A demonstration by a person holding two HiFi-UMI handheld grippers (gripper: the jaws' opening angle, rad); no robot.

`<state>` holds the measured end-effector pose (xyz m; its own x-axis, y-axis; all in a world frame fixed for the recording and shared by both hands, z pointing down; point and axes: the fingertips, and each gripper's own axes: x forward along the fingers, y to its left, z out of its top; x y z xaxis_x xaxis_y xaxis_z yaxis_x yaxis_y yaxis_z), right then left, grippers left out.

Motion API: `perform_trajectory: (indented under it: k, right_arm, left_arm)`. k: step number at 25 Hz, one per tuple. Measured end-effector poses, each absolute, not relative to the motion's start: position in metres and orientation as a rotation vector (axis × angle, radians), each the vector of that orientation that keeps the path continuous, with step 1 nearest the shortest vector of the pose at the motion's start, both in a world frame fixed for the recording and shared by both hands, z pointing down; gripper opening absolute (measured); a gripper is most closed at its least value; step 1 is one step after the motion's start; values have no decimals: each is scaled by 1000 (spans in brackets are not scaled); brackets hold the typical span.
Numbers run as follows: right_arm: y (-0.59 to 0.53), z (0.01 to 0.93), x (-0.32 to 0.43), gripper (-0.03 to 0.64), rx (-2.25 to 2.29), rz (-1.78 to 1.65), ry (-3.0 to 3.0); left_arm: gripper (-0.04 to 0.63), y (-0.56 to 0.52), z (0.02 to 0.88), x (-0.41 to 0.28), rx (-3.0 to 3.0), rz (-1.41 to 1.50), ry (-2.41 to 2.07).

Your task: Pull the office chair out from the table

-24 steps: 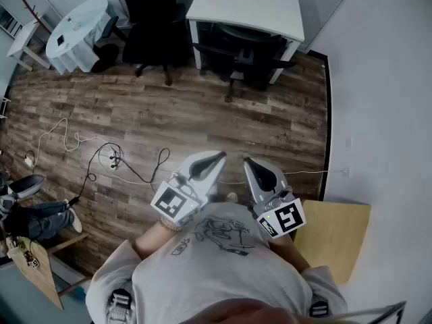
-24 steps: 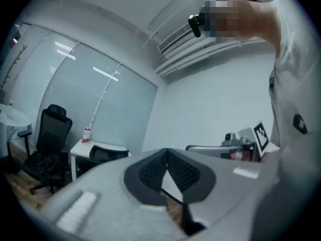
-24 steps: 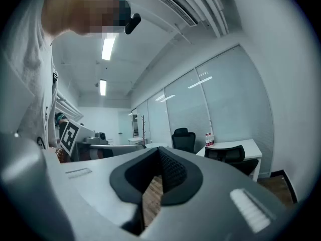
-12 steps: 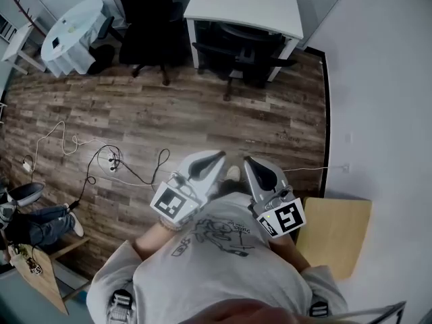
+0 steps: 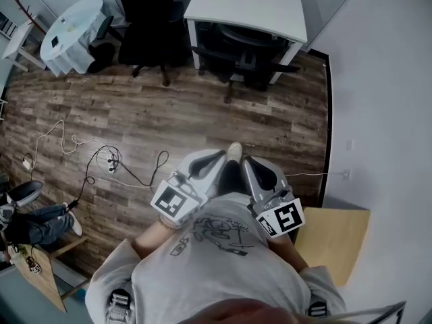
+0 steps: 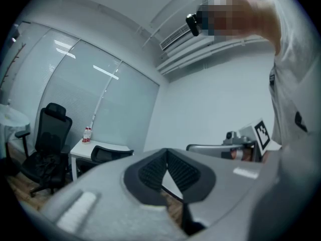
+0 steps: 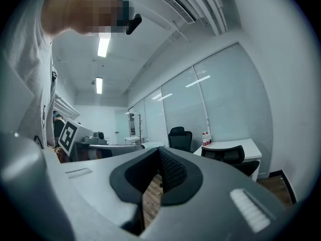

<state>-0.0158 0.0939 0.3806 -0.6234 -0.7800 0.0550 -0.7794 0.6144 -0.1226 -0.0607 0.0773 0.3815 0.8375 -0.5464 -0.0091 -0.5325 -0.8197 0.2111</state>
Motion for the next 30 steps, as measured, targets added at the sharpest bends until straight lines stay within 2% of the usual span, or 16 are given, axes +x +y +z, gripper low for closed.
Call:
perform_trajectory:
  k: [18, 25, 30]
  right_arm:
    - [-111, 395, 91, 8, -1375, -177, 2876]
    - [-186, 411, 121, 9, -1371, -134, 2947]
    - [-236, 435, 134, 51, -1380, -100, 3002]
  left_arm:
    - [14, -128, 403, 32, 2845, 42, -916]
    - [44, -209, 438, 58, 2922, 293, -985]
    - [84, -260, 484, 66, 2949, 537, -985]
